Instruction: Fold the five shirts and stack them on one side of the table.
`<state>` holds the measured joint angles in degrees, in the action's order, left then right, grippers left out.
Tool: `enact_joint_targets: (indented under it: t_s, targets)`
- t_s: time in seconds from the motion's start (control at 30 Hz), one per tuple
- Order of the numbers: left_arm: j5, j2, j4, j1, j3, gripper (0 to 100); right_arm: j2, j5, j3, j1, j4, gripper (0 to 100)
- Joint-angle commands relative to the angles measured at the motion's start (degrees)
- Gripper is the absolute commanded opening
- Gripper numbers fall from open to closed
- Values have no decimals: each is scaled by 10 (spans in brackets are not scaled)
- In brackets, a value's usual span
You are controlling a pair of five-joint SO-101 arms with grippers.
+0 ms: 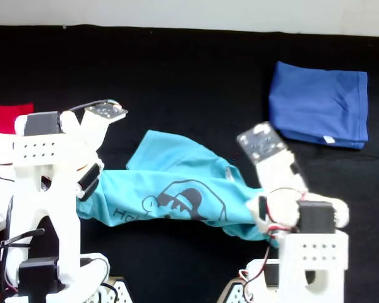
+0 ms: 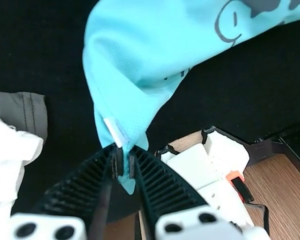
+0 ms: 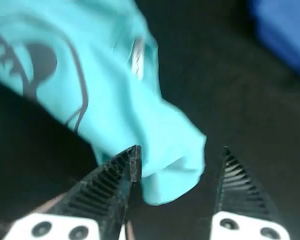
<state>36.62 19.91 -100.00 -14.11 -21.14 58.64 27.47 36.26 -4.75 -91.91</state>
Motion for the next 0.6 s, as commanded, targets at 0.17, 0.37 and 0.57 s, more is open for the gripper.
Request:
enact_joint_targets:
  t_s: [0.17,0.37,0.57]
  targets:
    - [5,18,29,-115,7,9,-269,-113,-250,-92,43,234]
    - [4,15,32,-138,0,9,-548,-167,-389,-201,131,231]
    - [4,15,29,-141,0,9,-770,-169,-543,-255,150,231]
